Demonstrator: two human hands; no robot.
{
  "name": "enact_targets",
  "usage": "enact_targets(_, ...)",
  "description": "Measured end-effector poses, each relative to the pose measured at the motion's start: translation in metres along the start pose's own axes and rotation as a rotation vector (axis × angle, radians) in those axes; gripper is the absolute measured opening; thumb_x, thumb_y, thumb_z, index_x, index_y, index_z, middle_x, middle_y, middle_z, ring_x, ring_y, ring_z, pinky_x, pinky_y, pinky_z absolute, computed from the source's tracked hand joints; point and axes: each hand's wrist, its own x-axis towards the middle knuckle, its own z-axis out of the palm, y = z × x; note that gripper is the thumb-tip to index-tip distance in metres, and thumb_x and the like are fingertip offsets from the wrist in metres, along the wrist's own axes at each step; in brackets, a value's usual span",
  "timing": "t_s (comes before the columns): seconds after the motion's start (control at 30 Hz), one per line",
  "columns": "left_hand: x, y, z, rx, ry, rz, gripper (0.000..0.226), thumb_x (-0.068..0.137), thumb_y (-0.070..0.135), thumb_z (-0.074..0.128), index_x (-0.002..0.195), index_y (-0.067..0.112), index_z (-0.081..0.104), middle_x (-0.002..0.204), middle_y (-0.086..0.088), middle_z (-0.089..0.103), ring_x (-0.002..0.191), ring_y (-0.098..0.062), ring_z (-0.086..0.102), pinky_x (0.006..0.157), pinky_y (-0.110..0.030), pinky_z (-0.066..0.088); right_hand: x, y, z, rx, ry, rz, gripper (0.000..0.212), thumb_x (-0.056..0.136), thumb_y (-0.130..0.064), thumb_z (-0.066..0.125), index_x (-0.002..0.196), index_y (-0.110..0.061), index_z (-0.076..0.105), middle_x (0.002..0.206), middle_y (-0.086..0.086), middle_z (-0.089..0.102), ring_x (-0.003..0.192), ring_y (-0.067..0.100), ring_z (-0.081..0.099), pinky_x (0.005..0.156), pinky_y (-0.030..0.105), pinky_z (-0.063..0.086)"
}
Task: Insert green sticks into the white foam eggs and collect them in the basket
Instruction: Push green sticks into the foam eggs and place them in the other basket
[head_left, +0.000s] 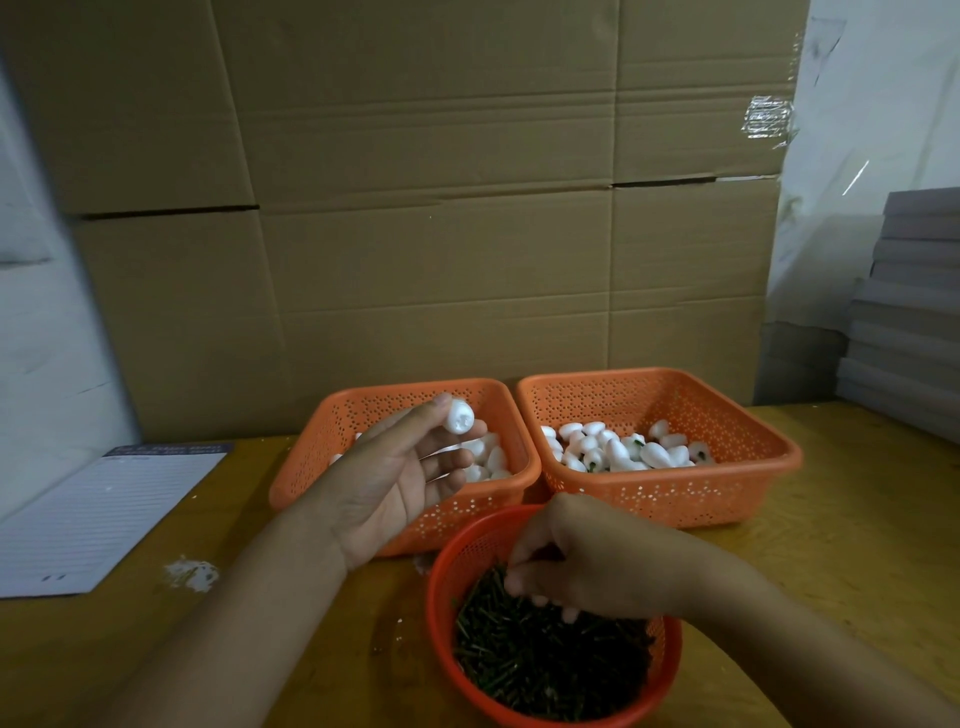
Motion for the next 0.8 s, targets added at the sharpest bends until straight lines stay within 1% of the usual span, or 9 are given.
enact_targets(0.07, 0.000, 0.000, -0.001, -0.004, 0.001, 0.001, 0.019, 0.086, 0.037, 0.072, 0.086, 0.018, 0.076, 0.102, -0.007, 0.074, 0.075, -0.011, 0.068, 0.061, -0.024, 0.056, -0.002, -0.003, -0.003, 0.114, -0.044, 0.023, 0.011, 0.095, -0.015, 0.065, 0.097, -0.016, 0.076, 0.076, -0.008, 0.070, 0.068, 0.006, 0.071, 0.063, 0.016, 0.054)
enact_targets(0.2, 0.001, 0.000, -0.002, -0.024, -0.007, -0.002, 0.021, 0.086, 0.037, 0.072, 0.088, 0.017, 0.077, 0.102, -0.007, 0.074, 0.074, -0.011, 0.068, 0.061, -0.024, 0.056, -0.005, -0.006, -0.008, 0.108, -0.104, 0.032, 0.023, 0.098, -0.006, 0.057, 0.108, -0.017, 0.074, 0.079, -0.015, 0.071, 0.074, 0.003, 0.071, 0.068, 0.018, 0.056)
enact_targets(0.3, 0.001, 0.000, -0.001, -0.025, -0.005, -0.007, 0.020, 0.086, 0.037, 0.072, 0.086, 0.017, 0.077, 0.104, -0.008, 0.074, 0.075, -0.011, 0.069, 0.061, -0.024, 0.056, -0.005, -0.009, -0.007, 0.156, -0.083, 0.039, 0.020, 0.103, -0.007, 0.047, 0.107, -0.011, 0.067, 0.086, -0.001, 0.071, 0.078, 0.015, 0.072, 0.072, 0.023, 0.059)
enact_targets(0.4, 0.001, 0.000, 0.001, -0.025, 0.006, -0.007, 0.020, 0.087, 0.034, 0.070, 0.085, 0.016, 0.078, 0.107, -0.011, 0.075, 0.075, -0.012, 0.069, 0.060, -0.024, 0.056, -0.005, -0.013, -0.007, 0.427, -0.034, 0.052, 0.011, 0.105, -0.009, 0.046, 0.100, -0.013, 0.055, 0.098, 0.015, 0.074, 0.094, 0.029, 0.073, 0.078, 0.029, 0.058)
enact_targets(0.5, 0.000, 0.001, 0.001, -0.022, 0.006, -0.007, 0.020, 0.087, 0.033, 0.070, 0.087, 0.015, 0.078, 0.110, -0.013, 0.075, 0.075, -0.012, 0.070, 0.059, -0.024, 0.056, -0.006, -0.015, -0.011, 0.666, 0.052, 0.002, 0.004, 0.101, -0.013, 0.055, 0.098, -0.012, 0.058, 0.103, 0.013, 0.075, 0.098, 0.025, 0.073, 0.076, 0.028, 0.058)
enact_targets(0.57, -0.001, 0.001, 0.002, -0.013, 0.004, -0.009, 0.020, 0.086, 0.034, 0.070, 0.088, 0.015, 0.078, 0.110, -0.011, 0.075, 0.076, -0.012, 0.069, 0.060, -0.024, 0.056, -0.005, -0.016, -0.012, 0.760, 0.156, -0.032, 0.002, 0.093, -0.017, 0.065, 0.093, -0.016, 0.067, 0.095, 0.005, 0.074, 0.091, 0.017, 0.071, 0.074, 0.024, 0.056)
enact_targets(0.63, -0.002, 0.001, 0.002, 0.002, 0.001, -0.011, 0.019, 0.084, 0.034, 0.070, 0.086, 0.017, 0.078, 0.108, -0.009, 0.075, 0.077, -0.011, 0.069, 0.060, -0.023, 0.056, -0.003, -0.017, -0.012, 0.892, 0.249, -0.039, 0.003, 0.082, -0.024, 0.072, 0.084, -0.022, 0.073, 0.081, -0.001, 0.068, 0.074, 0.009, 0.064, 0.065, 0.019, 0.051)
enact_targets(0.7, -0.002, 0.001, 0.003, 0.016, -0.007, -0.012, 0.016, 0.083, 0.033, 0.071, 0.084, 0.018, 0.078, 0.104, -0.007, 0.075, 0.077, -0.010, 0.069, 0.060, -0.022, 0.055, -0.001, -0.017, -0.014, 1.088, 0.296, -0.032, 0.008, 0.077, -0.023, 0.073, 0.083, -0.017, 0.074, 0.074, 0.002, 0.065, 0.065, 0.007, 0.060, 0.058, 0.017, 0.051)
enact_targets(0.8, -0.003, 0.001, 0.003, 0.010, -0.008, -0.018, 0.015, 0.082, 0.029, 0.073, 0.089, 0.015, 0.074, 0.094, -0.006, 0.072, 0.076, -0.010, 0.068, 0.059, -0.021, 0.055, -0.001, -0.016, -0.019, 1.326, 0.336, -0.014, 0.008, 0.076, -0.013, 0.072, 0.081, -0.009, 0.076, 0.076, 0.011, 0.068, 0.065, 0.013, 0.068, 0.058, 0.018, 0.056)
